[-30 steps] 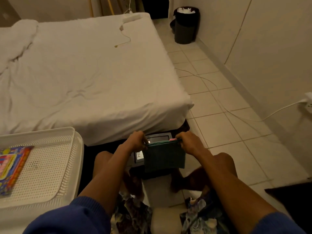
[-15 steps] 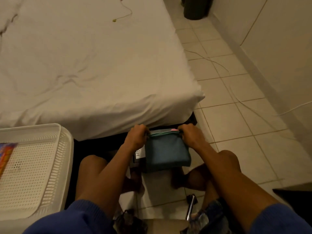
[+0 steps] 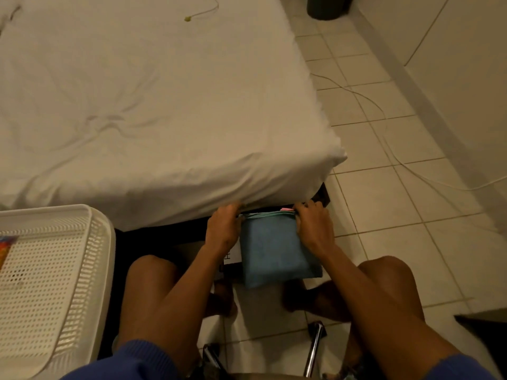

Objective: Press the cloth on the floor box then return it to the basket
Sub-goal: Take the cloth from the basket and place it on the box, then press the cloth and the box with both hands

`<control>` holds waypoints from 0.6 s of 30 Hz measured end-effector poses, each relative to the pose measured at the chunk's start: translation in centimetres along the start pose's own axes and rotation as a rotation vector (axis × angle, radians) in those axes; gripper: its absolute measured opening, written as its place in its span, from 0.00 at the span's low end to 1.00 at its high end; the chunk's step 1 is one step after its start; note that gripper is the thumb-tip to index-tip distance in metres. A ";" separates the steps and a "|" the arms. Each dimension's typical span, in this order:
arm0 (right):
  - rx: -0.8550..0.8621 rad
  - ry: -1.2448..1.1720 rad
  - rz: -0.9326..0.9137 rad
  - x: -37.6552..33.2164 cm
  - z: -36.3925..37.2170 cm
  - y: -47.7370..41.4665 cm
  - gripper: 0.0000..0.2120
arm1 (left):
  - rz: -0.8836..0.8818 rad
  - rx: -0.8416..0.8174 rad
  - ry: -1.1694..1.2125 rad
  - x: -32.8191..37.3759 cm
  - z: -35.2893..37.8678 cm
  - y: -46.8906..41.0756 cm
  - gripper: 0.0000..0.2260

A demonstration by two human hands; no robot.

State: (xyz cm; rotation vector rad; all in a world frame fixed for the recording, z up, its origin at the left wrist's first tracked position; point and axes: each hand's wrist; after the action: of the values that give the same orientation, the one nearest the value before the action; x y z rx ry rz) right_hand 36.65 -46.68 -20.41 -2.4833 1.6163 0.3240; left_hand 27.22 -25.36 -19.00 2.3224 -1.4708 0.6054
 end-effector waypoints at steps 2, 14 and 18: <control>0.024 -0.092 0.011 -0.9 0.6 1.6 0.19 | -0.035 0.104 0.110 -0.1 0.5 1.6 0.16; -0.066 -0.147 -0.130 -6.8 6.5 6.2 0.36 | 0.036 0.082 -0.117 -5.0 6.0 6.8 0.27; -0.073 -0.093 -0.100 -7.0 6.6 5.9 0.38 | -0.004 0.120 -0.052 -5.1 7.2 6.6 0.26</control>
State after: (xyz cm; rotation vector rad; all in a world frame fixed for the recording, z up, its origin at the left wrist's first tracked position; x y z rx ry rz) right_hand 27.83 -41.21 -25.04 -2.5505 1.4637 0.4859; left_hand 20.55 -27.73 -27.49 2.4487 -1.4910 0.6531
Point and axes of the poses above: each hand's wrist, its own y-axis away from the middle knuckle, its own z-axis out of the palm, x = y × z, and after that the axes turned 5 degrees about x, right-handed
